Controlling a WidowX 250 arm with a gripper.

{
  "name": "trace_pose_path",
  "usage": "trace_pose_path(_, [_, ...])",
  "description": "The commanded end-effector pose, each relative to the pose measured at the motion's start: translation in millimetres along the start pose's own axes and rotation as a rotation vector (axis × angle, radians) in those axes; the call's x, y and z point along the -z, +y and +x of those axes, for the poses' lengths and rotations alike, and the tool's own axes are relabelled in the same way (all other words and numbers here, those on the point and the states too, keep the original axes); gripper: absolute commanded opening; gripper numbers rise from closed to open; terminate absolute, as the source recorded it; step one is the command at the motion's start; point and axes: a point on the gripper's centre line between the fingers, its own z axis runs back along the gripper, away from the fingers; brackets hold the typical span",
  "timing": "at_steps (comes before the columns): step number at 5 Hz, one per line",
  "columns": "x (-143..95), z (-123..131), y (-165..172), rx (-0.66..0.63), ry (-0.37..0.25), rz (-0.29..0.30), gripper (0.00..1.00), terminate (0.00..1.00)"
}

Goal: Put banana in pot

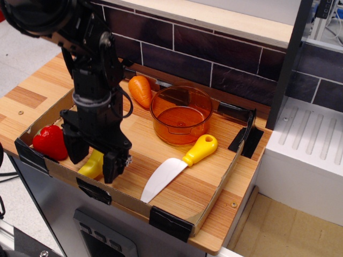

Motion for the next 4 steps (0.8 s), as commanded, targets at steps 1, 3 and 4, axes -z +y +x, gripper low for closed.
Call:
trace_pose_path(1, [-1.3, 7.8, 10.0, -0.033, -0.052, -0.004, 0.00, 0.00])
trace_pose_path(3, [-31.5, 15.9, 8.7, -0.031, -0.119, -0.048, 0.00, 0.00])
trace_pose_path(4, [-57.9, 26.2, 6.3, -0.060, -0.162, -0.097, 0.00, 0.00])
